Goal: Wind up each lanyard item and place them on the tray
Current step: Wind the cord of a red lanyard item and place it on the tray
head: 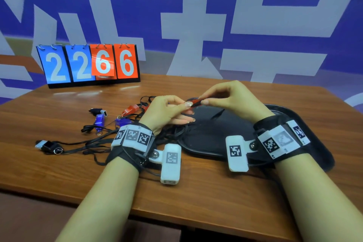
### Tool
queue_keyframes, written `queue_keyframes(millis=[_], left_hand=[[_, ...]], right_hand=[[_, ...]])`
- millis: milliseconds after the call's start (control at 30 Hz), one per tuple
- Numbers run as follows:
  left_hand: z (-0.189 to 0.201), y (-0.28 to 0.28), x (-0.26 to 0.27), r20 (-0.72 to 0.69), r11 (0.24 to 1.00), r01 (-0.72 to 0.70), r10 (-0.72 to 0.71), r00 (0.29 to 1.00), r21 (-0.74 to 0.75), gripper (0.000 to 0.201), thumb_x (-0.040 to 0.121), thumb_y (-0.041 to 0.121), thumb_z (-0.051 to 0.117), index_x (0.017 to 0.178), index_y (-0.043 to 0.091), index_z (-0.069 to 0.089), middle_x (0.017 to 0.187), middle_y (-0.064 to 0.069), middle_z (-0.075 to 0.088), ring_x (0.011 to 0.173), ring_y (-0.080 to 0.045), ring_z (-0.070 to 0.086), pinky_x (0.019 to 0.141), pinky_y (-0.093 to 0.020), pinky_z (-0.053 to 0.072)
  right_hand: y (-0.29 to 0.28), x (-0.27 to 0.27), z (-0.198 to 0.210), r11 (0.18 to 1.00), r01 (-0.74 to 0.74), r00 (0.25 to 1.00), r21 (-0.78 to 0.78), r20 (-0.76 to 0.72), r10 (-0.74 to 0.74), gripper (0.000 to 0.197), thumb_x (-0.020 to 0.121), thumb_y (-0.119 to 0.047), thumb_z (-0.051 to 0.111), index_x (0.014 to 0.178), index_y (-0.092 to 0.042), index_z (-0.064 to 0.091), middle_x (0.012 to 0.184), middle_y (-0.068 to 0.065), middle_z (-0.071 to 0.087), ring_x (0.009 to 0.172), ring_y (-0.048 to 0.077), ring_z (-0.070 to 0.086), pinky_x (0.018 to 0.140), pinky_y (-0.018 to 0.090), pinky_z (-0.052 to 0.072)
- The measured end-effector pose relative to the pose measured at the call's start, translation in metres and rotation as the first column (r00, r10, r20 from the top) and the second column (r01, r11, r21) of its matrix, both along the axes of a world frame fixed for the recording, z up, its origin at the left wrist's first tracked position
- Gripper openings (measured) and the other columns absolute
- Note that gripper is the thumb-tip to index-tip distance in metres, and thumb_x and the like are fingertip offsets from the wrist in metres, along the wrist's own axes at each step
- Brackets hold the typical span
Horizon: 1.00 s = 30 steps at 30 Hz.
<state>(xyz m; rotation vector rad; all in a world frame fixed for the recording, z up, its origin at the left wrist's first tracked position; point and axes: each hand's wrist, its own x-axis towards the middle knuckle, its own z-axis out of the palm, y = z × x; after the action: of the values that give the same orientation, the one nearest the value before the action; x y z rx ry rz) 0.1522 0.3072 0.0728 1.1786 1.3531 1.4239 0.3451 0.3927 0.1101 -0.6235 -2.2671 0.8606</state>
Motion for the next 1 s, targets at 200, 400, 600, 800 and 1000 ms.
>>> queue_keyframes(millis=[200, 400, 600, 800, 1000], left_hand=[[0.007, -0.008, 0.001, -0.185, 0.991, 0.115, -0.099, 0.978, 0.074, 0.014, 0.086, 0.011, 0.073, 0.089, -0.002, 0.07, 0.078, -0.019, 0.075, 0.078, -0.03, 0.076, 0.065, -0.025, 0.061], [0.011, -0.013, 0.003, -0.211, 0.965, 0.258, -0.245, 0.946, 0.036, 0.004, 0.087, 0.006, 0.069, 0.087, 0.002, 0.069, 0.08, -0.019, 0.075, 0.08, -0.03, 0.075, 0.069, -0.026, 0.061], [0.013, -0.016, 0.005, -0.111, 0.947, 0.295, -0.281, 0.953, 0.131, 0.011, 0.077, 0.014, 0.07, 0.082, 0.005, 0.065, 0.077, -0.016, 0.075, 0.073, -0.026, 0.075, 0.063, -0.023, 0.06], [0.01, -0.009, 0.006, 0.086, 0.958, 0.127, -0.153, 0.984, 0.257, 0.015, 0.077, 0.018, 0.066, 0.082, 0.005, 0.06, 0.071, -0.006, 0.073, 0.061, -0.013, 0.071, 0.054, -0.015, 0.054], [-0.001, 0.005, 0.0, -0.097, 0.96, 0.037, -0.01, 0.995, 0.277, 0.015, 0.092, 0.014, 0.064, 0.084, 0.004, 0.055, 0.069, -0.006, 0.066, 0.051, -0.015, 0.06, 0.046, -0.02, 0.048]], right_hand=[[-0.003, 0.003, 0.005, 0.999, -0.044, 0.993, -0.03, -0.113, 0.04, 0.017, 0.089, -0.017, 0.069, 0.104, -0.013, 0.076, 0.097, -0.006, 0.076, 0.095, 0.005, 0.07, 0.084, 0.016, 0.051], [-0.006, 0.001, 0.004, 0.989, -0.108, 0.988, -0.104, -0.118, 0.096, 0.016, 0.088, -0.014, 0.07, 0.103, -0.01, 0.074, 0.099, -0.004, 0.075, 0.095, 0.006, 0.069, 0.082, 0.014, 0.05], [-0.001, -0.004, -0.005, 0.905, -0.182, 0.971, -0.384, -0.213, 0.105, 0.011, 0.079, -0.019, 0.074, 0.09, -0.016, 0.073, 0.084, 0.0, 0.072, 0.078, 0.017, 0.064, 0.075, 0.027, 0.05], [-0.01, -0.023, -0.017, 0.837, -0.182, 0.966, -0.516, -0.253, 0.054, 0.011, 0.095, -0.012, 0.06, 0.093, -0.011, 0.071, 0.054, -0.012, 0.055, 0.047, 0.005, 0.028, 0.05, 0.02, 0.02], [-0.011, -0.025, -0.018, 0.951, 0.024, 0.992, -0.309, -0.11, -0.061, 0.015, 0.088, -0.015, 0.071, 0.098, -0.004, 0.075, 0.073, 0.008, 0.061, 0.049, 0.004, 0.035, 0.05, 0.016, 0.033]])
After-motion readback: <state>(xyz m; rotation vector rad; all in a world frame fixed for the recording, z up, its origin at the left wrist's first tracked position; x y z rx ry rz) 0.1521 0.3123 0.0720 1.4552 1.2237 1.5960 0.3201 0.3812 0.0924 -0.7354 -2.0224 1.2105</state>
